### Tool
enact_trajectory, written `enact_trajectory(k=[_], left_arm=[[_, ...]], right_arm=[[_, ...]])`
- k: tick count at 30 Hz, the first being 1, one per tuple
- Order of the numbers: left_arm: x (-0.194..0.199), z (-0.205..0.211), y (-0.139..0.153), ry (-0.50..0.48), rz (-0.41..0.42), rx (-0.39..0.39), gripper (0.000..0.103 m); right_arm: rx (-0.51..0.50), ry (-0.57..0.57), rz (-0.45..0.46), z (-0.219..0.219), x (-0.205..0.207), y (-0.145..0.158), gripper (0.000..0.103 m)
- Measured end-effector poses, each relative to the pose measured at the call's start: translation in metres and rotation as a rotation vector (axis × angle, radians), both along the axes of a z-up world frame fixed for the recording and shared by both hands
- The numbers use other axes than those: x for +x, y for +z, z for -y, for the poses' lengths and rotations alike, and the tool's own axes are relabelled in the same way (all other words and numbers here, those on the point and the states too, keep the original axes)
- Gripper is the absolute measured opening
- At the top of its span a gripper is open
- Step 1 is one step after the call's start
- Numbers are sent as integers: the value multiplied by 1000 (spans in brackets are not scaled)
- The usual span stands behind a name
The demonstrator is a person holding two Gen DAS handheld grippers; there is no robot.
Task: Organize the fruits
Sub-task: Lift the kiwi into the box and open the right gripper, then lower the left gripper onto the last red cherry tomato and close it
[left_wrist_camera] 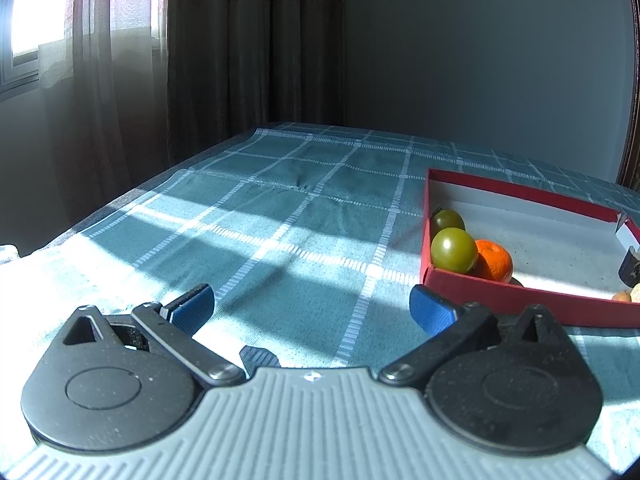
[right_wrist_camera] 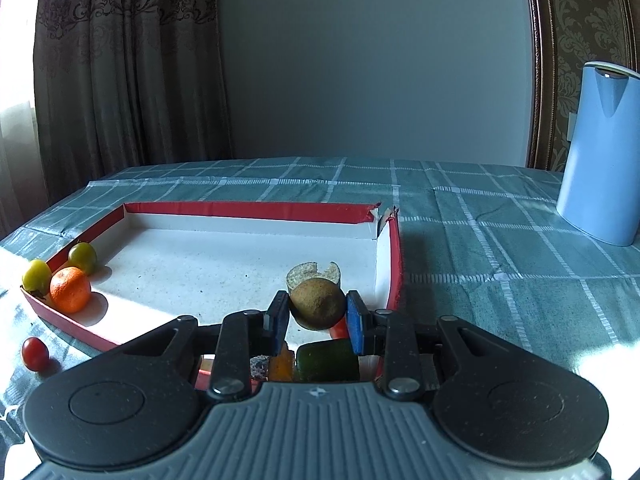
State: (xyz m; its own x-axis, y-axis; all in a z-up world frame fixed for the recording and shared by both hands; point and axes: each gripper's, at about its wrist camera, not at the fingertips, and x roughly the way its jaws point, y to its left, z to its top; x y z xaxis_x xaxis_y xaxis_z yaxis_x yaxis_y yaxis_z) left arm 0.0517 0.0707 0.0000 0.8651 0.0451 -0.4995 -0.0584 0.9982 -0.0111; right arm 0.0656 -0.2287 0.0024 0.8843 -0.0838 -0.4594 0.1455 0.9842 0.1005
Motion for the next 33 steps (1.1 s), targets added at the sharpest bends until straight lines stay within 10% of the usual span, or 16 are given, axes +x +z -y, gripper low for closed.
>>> enact_trajectory(k=[16,21,33], left_arm=[[-8,0,4,-66,42,-29,103],[-27,24,9,-163,81,18,103],[-21,86,-2,-262,-21,141,97]], right_arm=[[75,-14,78,12,-20,12,33],[103,23,85,11,-54,17,55],[93,110,29,-8,-85,-2,62]])
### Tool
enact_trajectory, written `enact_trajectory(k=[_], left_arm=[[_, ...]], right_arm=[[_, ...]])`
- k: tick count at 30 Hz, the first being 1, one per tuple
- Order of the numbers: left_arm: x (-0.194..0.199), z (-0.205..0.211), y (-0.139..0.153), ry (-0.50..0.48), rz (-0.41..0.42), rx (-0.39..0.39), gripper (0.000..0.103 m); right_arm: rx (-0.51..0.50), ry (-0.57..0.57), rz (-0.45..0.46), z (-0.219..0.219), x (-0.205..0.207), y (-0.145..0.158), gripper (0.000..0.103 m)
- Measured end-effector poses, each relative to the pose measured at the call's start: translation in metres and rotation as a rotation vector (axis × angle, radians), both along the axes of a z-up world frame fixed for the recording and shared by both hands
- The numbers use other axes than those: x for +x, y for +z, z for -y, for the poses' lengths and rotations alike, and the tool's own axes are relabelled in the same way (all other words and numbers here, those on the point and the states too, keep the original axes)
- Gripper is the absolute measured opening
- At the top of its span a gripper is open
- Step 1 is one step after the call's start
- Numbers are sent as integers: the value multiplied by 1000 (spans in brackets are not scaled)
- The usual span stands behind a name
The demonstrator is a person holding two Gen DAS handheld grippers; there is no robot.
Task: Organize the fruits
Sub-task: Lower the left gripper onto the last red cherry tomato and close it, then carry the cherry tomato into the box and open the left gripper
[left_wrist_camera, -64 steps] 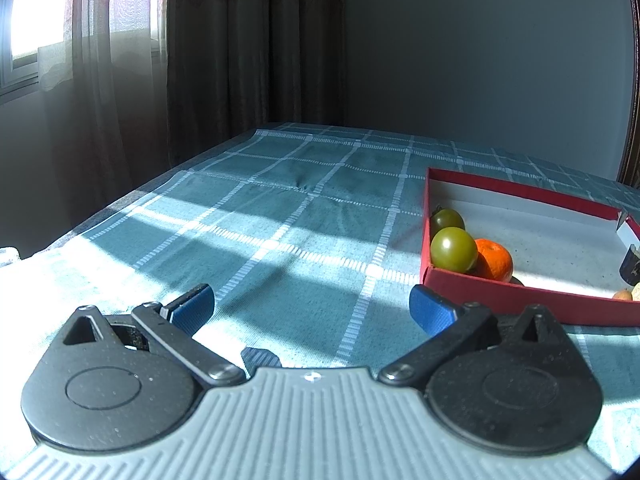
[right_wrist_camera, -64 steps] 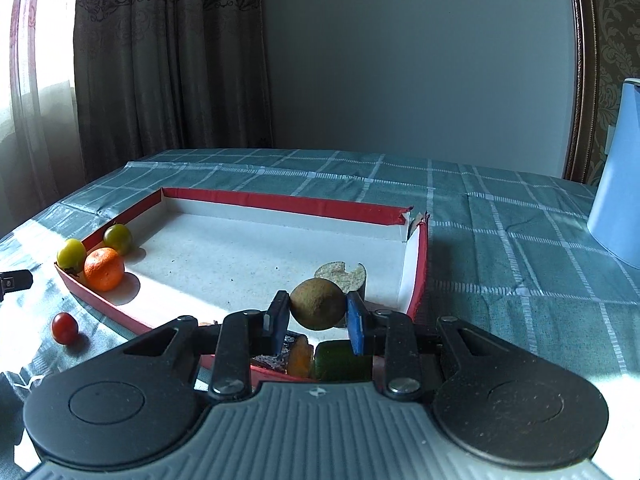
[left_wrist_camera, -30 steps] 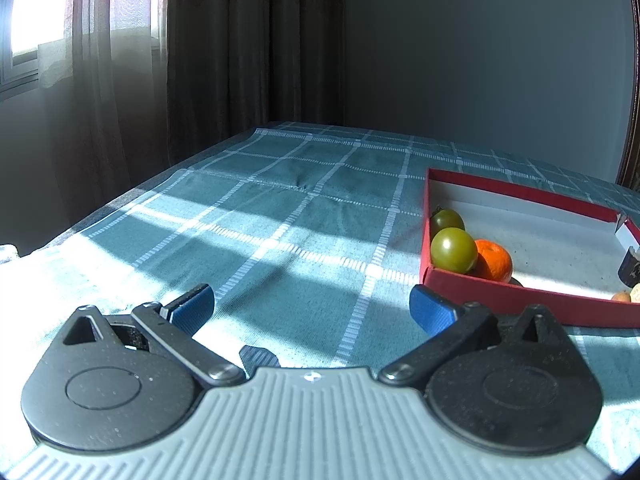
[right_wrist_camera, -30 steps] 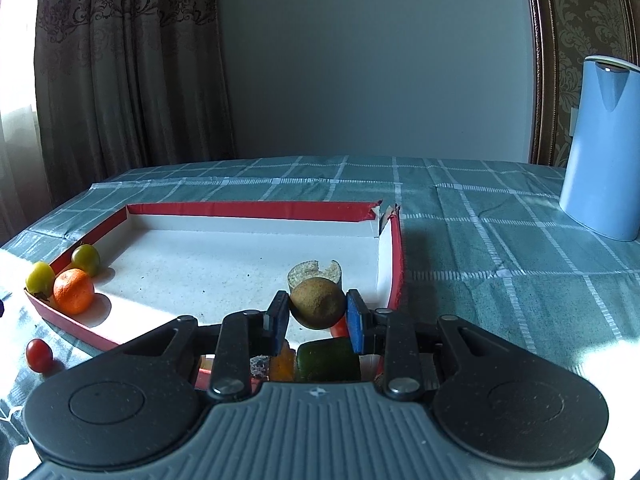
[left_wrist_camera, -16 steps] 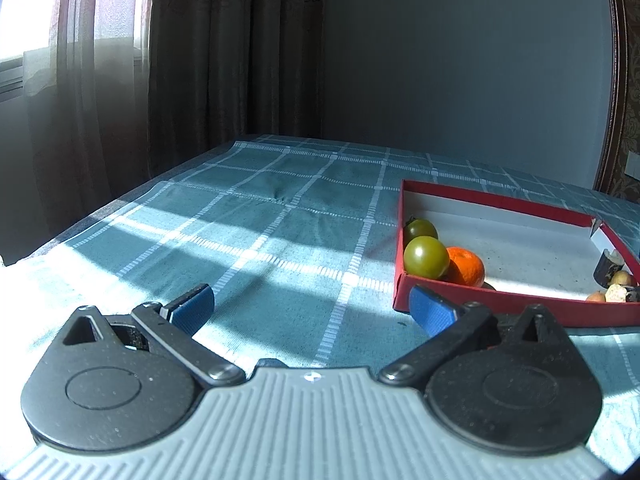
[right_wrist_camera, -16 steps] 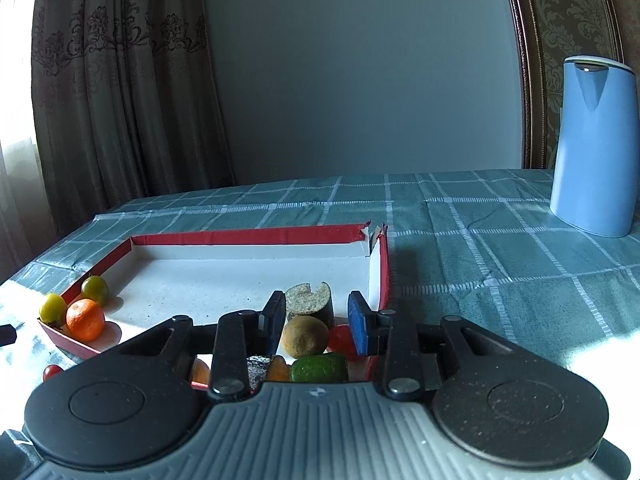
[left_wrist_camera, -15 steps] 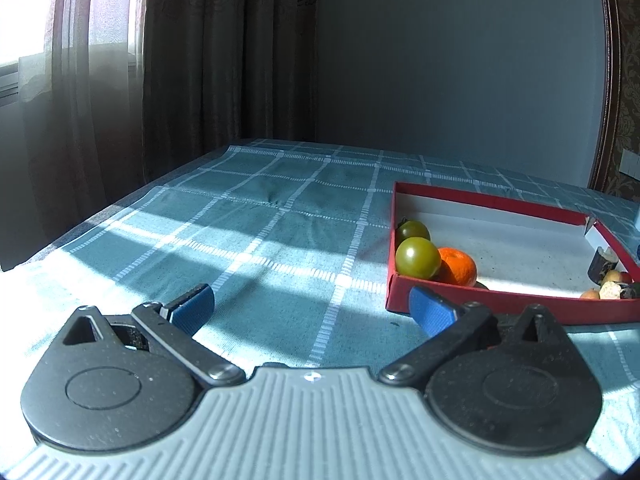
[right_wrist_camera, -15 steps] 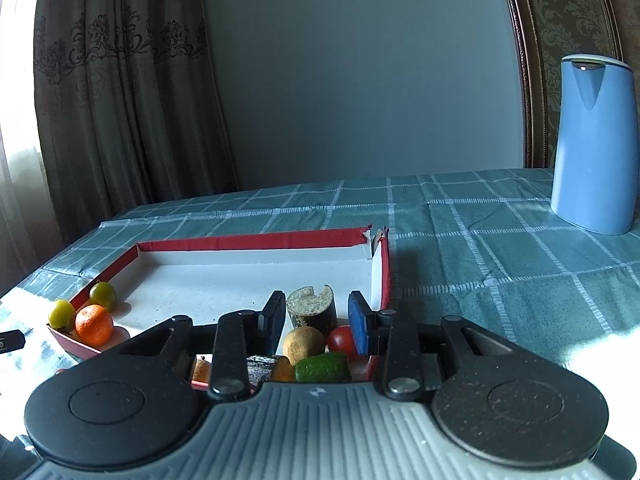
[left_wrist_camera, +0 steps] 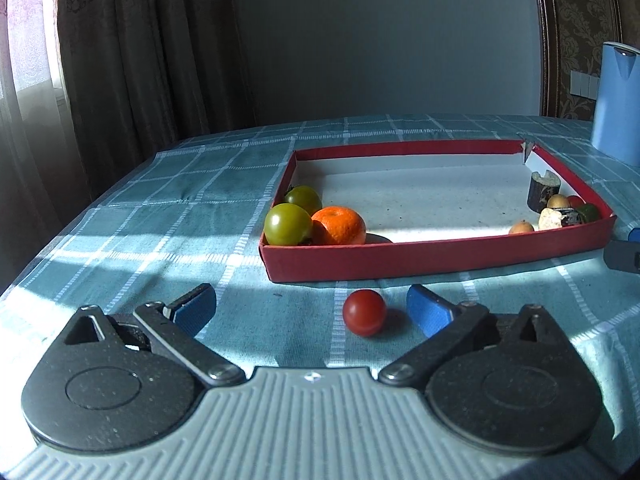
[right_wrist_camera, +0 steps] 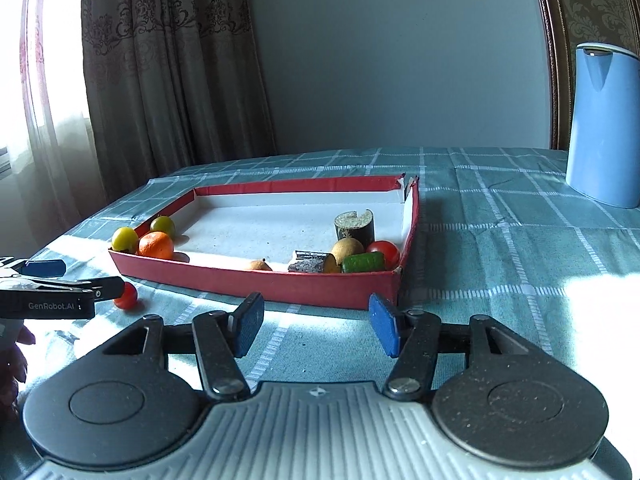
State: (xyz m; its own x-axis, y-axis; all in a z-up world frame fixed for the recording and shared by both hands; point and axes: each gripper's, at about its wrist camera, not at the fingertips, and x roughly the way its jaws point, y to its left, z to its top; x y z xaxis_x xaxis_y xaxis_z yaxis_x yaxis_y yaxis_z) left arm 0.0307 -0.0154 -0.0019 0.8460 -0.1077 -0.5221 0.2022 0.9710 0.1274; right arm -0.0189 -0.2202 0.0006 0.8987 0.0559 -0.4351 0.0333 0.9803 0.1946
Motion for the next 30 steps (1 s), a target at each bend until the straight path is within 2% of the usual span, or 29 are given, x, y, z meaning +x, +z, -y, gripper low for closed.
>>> enact_trajectory(k=[3,4,5,6,7,8,10,12,16,20,25,28,30], left_arm=[[10,4,-7,-7,-68,9,86],[12,4,-8,-3,-84,13,80],[15,3,-10,-1,-96,7,79],[15,0,-9,-2,-100,-19,72],[16,-1,-9,-4,-107,-33,61],[16,-2,-9,-10,-110,-45,56],[15,-3,-8,-20,-111,-59,33],[15,-1,-8,-26,-110,-57,26],[14,4,-6,-20,-99,-35,23],[8,9,4,-23,-66,-48,23],[9,19,26,-26,-18,-69,23],[16,26,35,-18,8,-69,23],[24,30,38,-7,17,-69,23]], right_arm=[[21,5,-10,3,1,-2,62],[31,4,-12,4,2,-2,62],[38,3,-15,5,2,-2,62],[41,0,-19,5,3,-3,62],[41,-1,-23,5,4,-3,62],[39,0,-27,5,4,-3,62],[29,-4,-34,3,5,-3,67],[14,-14,-37,2,5,-3,74],[-19,-21,-66,-2,10,-4,74],[-71,-42,-123,-9,18,-7,75],[-134,-60,-203,-16,28,-12,81],[-188,-77,-231,-23,31,-14,103],[-188,-75,-235,-24,32,-14,103]])
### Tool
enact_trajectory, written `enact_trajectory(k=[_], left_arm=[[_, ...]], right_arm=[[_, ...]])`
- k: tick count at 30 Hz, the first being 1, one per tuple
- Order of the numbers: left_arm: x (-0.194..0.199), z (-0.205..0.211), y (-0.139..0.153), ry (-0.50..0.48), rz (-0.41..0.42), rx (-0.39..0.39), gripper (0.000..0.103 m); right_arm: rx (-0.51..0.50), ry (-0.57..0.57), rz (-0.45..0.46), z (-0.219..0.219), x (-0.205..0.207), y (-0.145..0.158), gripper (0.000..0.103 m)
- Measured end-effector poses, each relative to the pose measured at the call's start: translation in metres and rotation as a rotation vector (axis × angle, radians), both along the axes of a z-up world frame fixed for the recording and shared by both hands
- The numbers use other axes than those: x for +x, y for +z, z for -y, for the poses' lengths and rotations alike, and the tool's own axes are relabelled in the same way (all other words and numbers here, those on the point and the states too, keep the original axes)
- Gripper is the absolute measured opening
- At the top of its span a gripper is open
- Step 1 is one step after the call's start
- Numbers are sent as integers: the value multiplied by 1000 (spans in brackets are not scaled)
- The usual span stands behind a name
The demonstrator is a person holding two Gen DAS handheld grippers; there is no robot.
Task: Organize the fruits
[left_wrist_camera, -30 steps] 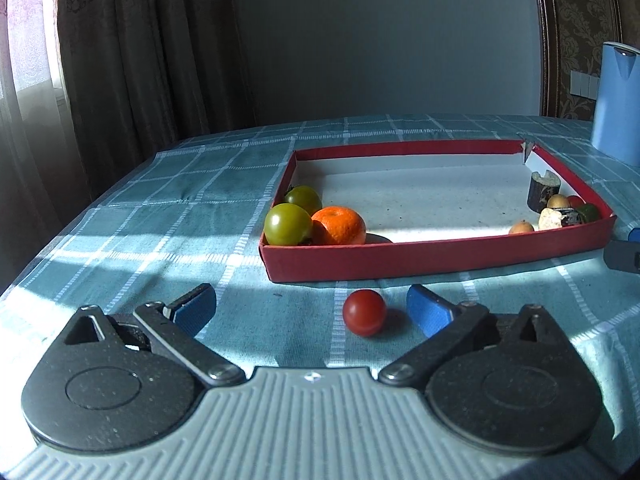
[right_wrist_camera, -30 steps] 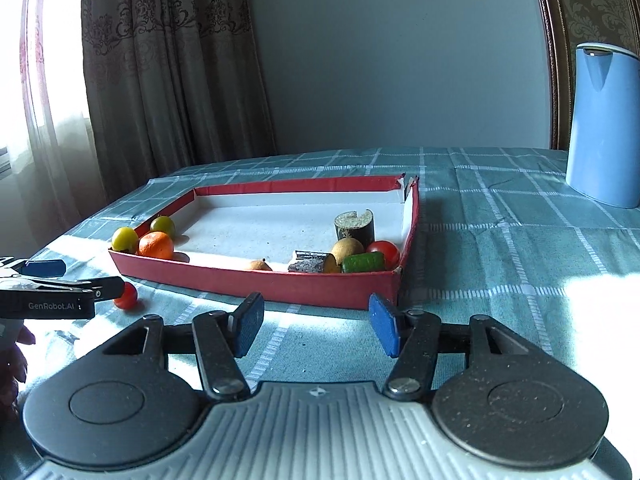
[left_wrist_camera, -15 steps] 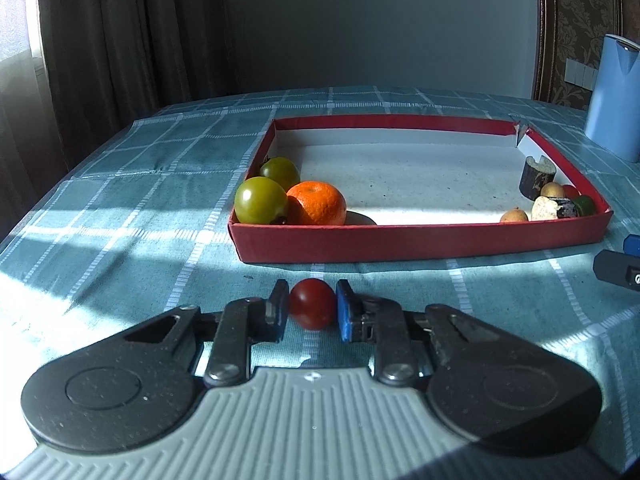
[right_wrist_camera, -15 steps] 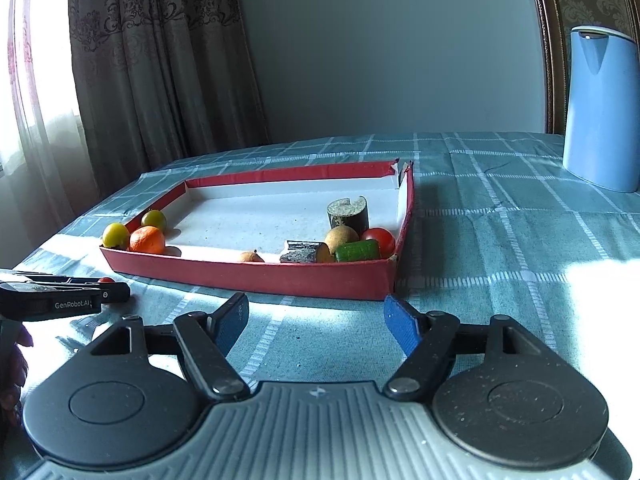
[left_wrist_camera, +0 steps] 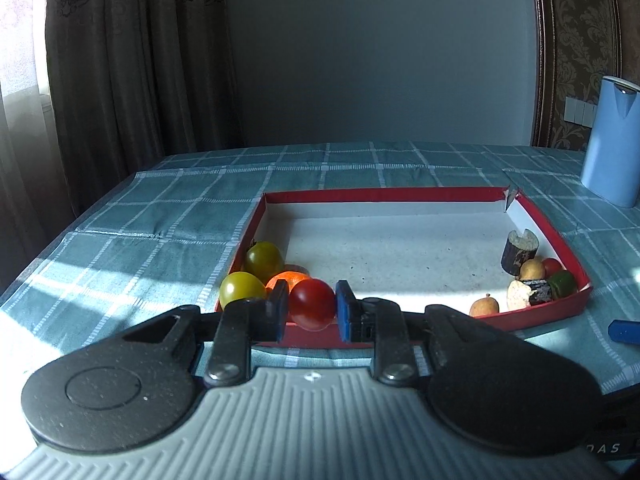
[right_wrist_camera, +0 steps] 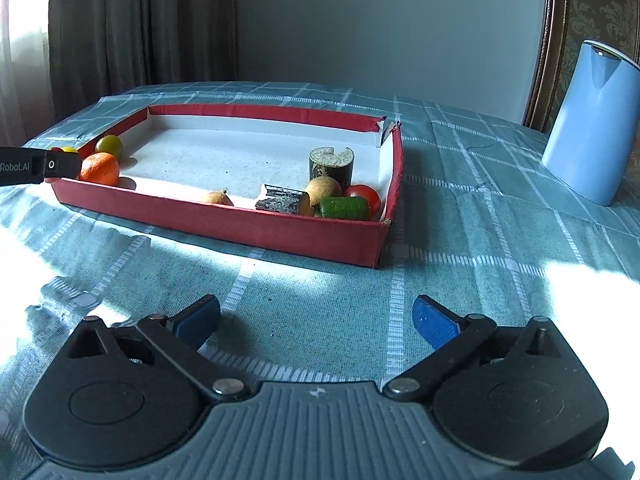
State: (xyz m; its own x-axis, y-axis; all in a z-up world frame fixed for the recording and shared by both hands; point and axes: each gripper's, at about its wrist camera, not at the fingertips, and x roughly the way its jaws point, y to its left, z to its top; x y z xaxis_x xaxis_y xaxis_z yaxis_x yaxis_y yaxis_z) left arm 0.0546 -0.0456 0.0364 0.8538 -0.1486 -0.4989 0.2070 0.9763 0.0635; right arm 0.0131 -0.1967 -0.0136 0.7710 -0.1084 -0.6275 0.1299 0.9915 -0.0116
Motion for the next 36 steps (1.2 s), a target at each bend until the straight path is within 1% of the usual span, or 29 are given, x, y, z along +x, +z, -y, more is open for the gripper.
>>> enact_trajectory(k=[4,14,18,23,27,29,31,32,33,36], left_arm=[[14,6,0,15,0,-5,23],[57,14,-8,73,-6,18,23],[74,14,-12,85,-27,8,23],[88,11,-22,98,-59,4,24],[89,12,-24,88,-42,7,25],[88,12,-27,68,-32,-5,33],[85,14,-28,40,-30,-13,49],[84,16,-28,31,-33,-13,52],[83,18,-27,27,-33,-11,58],[73,20,-23,68,11,16,80]], right_arm=[[28,-3,-2,4,0,-1,103],[23,-3,1,4,0,-1,103],[26,-3,0,4,0,0,103],[29,-3,-1,3,0,0,103],[29,-3,-1,4,0,0,103],[29,-3,-1,4,0,0,103],[29,-3,-1,4,0,0,103],[29,-3,-1,4,0,0,103],[30,-3,-1,4,0,0,103],[37,-3,-1,5,0,0,103]])
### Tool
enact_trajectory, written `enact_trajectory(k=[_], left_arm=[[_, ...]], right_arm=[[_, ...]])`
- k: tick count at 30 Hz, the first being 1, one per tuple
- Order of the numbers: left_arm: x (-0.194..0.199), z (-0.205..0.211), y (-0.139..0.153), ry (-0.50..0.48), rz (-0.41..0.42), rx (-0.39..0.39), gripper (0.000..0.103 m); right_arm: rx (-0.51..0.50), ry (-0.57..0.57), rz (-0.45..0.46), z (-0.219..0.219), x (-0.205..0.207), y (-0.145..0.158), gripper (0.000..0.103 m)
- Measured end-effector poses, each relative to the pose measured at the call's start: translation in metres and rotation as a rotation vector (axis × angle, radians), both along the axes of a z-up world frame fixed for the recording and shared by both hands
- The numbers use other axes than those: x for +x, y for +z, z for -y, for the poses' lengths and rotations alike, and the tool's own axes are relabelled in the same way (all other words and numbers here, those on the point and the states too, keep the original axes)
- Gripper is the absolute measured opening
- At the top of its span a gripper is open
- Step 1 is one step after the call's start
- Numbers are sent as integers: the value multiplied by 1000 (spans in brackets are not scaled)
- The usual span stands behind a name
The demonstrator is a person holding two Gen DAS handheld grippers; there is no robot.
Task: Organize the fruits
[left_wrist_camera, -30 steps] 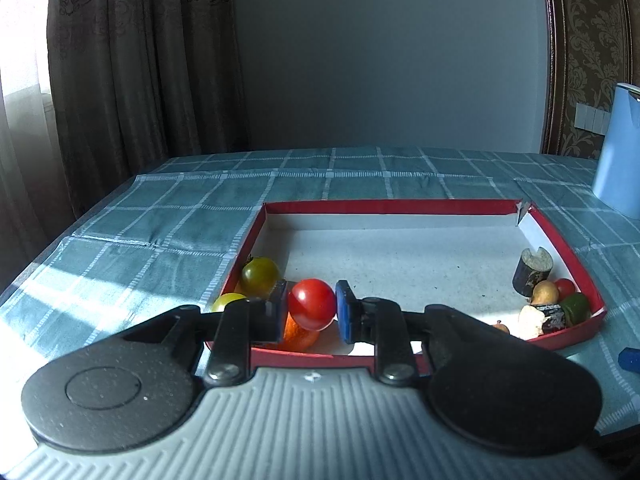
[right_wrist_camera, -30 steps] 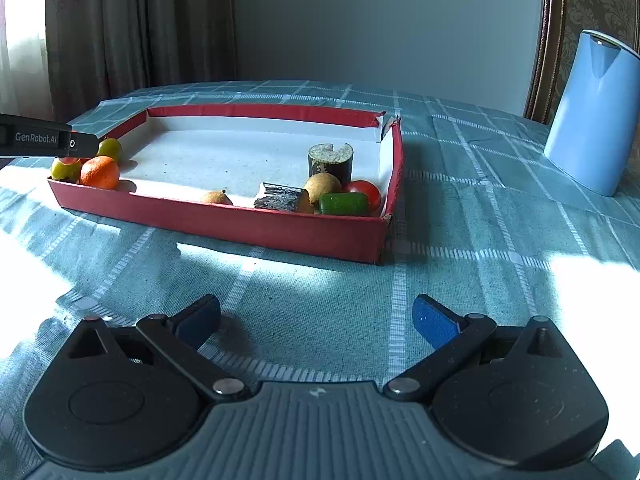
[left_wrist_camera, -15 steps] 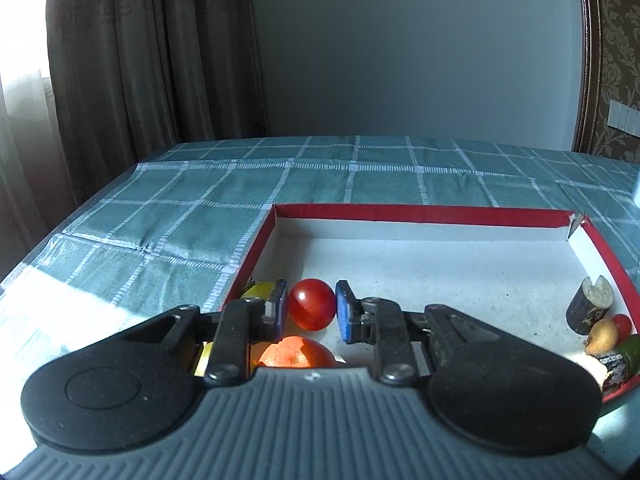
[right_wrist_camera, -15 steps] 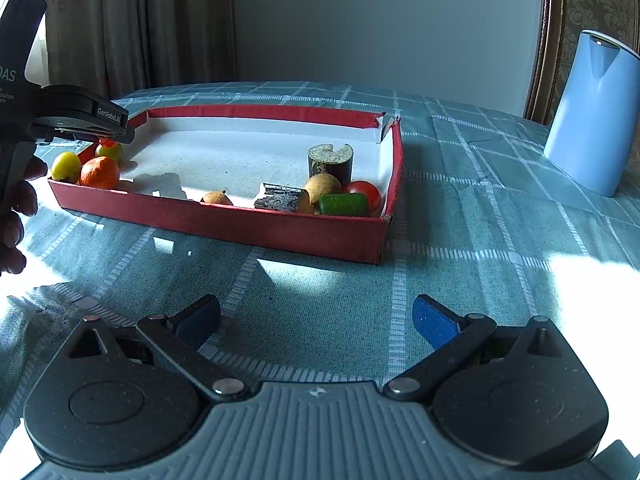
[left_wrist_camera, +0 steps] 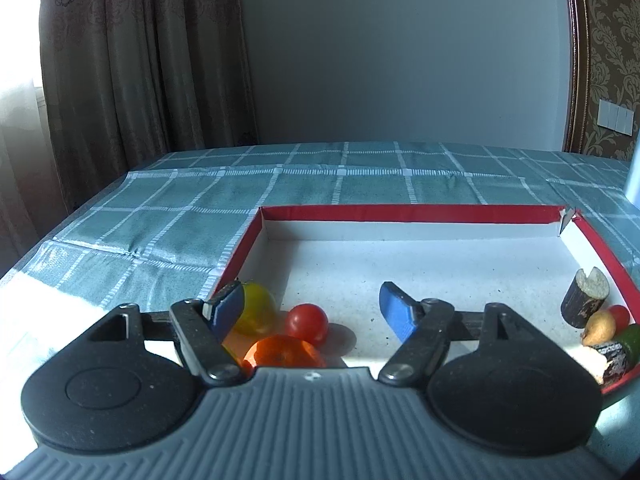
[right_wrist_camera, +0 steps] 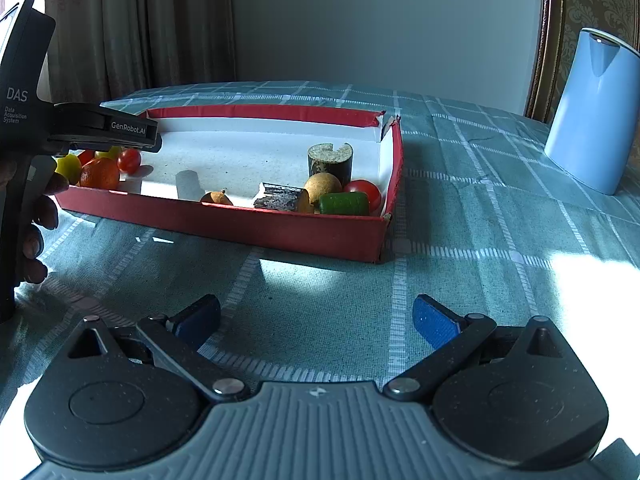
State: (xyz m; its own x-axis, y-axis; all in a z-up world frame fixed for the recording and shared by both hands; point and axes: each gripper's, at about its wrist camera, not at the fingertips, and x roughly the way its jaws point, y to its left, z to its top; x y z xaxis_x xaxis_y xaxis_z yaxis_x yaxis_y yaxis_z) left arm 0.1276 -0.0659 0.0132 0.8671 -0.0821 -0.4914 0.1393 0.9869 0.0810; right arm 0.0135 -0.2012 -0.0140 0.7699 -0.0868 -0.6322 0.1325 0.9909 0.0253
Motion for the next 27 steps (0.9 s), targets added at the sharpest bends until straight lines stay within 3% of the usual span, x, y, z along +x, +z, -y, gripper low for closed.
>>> enact_trajectory(k=[3,7,15,27], left_arm=[[-21,-2,11,-3,53,-7,83],[-51,-5,23,7,100,-11,103],[-87,-14,34,-1,84,-31,103],[-104,-35,29,54,75,-32,103]], right_arm=[[1,0,2,0,0,0,103],[-2,1,4,0,0,1,103],[-6,-13,34,-4,-2,5,103],[-16,18,101,-29,-2,16,103]])
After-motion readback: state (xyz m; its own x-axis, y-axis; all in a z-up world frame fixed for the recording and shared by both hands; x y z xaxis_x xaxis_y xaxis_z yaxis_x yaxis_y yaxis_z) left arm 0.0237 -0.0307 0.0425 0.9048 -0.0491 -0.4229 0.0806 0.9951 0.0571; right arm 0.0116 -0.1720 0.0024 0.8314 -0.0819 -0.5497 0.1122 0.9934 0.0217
